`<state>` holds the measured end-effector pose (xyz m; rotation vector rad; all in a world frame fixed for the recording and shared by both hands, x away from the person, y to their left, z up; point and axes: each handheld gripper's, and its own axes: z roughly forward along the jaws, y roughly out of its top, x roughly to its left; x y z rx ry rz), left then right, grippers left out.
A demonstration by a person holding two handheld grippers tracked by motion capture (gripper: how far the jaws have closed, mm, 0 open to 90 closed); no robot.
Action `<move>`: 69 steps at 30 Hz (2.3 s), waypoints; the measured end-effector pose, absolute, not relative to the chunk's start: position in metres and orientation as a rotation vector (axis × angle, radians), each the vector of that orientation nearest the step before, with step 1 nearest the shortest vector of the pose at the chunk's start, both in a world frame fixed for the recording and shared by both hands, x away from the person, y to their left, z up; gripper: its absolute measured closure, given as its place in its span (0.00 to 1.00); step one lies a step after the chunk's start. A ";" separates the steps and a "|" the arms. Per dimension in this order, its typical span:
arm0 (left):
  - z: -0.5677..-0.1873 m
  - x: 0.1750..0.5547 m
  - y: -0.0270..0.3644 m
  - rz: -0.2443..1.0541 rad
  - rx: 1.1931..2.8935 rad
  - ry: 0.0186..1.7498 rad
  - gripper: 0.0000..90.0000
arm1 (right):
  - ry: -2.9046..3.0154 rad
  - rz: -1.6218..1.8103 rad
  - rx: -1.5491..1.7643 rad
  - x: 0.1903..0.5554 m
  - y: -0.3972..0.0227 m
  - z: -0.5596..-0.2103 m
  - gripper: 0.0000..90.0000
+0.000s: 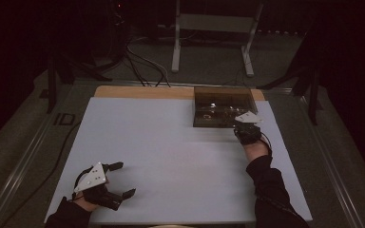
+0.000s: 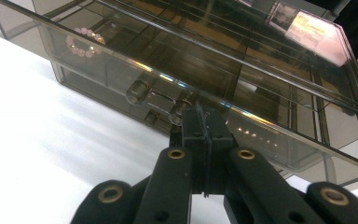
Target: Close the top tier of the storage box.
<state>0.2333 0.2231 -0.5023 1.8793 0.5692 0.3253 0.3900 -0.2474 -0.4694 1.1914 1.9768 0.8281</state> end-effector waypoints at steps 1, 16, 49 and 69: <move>-0.502 0.233 0.223 0.325 1.879 0.569 0.01 | 1.977 0.828 1.191 0.390 -0.247 -0.469 1.00; -0.502 0.233 0.223 0.325 1.878 0.570 0.01 | 1.975 0.814 1.198 0.397 -0.248 -0.470 1.00; -0.502 0.234 0.224 0.324 1.877 0.571 0.01 | 1.974 0.801 1.207 0.411 -0.245 -0.470 1.00; -0.503 0.234 0.224 0.324 1.882 0.566 0.01 | 1.966 0.806 1.218 0.420 -0.244 -0.469 1.00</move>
